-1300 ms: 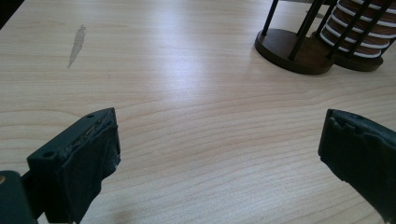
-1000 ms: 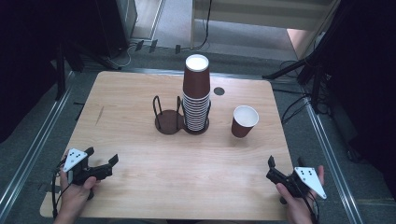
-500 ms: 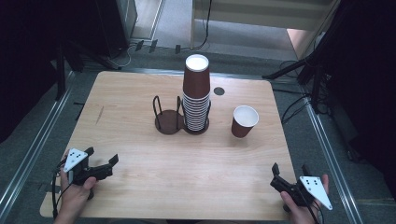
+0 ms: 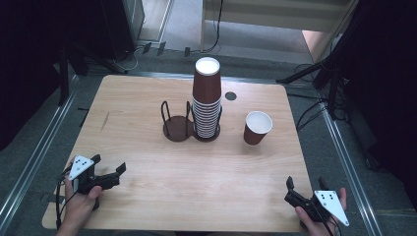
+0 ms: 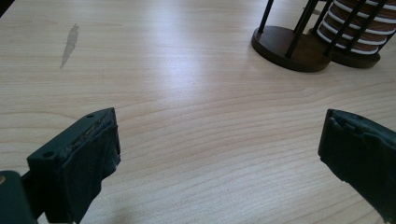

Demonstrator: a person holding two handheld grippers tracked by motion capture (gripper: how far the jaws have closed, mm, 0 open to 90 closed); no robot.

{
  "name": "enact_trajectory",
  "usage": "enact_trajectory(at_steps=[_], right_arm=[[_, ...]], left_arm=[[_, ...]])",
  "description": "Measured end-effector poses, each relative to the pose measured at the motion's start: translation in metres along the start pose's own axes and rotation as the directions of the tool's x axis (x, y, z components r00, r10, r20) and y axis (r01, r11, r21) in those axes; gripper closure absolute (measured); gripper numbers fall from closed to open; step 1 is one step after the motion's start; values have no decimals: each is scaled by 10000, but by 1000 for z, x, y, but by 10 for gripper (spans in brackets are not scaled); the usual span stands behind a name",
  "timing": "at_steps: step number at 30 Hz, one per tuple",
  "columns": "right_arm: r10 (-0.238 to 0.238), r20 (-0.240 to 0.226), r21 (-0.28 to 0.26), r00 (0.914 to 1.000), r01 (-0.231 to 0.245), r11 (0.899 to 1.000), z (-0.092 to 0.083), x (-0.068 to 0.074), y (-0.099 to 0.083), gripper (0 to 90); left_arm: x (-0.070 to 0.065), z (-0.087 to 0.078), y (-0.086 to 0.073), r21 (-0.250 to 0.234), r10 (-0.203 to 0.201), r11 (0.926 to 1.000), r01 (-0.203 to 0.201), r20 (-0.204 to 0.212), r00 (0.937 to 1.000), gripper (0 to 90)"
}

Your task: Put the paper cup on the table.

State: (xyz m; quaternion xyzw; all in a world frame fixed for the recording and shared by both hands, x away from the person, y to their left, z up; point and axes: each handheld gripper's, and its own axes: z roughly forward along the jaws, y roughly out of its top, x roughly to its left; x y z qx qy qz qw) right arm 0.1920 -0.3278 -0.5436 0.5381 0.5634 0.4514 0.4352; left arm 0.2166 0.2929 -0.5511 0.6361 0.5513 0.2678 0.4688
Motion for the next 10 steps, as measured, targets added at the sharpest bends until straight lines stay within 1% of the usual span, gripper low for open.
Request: enact_trajectory(at_steps=[1,3,6,10], right_arm=[[-107,-21,9,9999,107,9999,1,0,0,0],[-60,-37,15,10000,60,10000,1,2,-1,0],[-237,-57,27,9997,237,9997,2,5,-1,0],[-263,-74,87,9996,263,9996,3,6,-3,0]], left_arm=[[0,0,0,35,26,10000,-26,22,10000,0],[0,0,0,35,10,10000,-10,52,10000,0],[1,1,1,26,-65,10000,65,81,9999,0],[1,2,1,58,-77,10000,77,129,9999,0]])
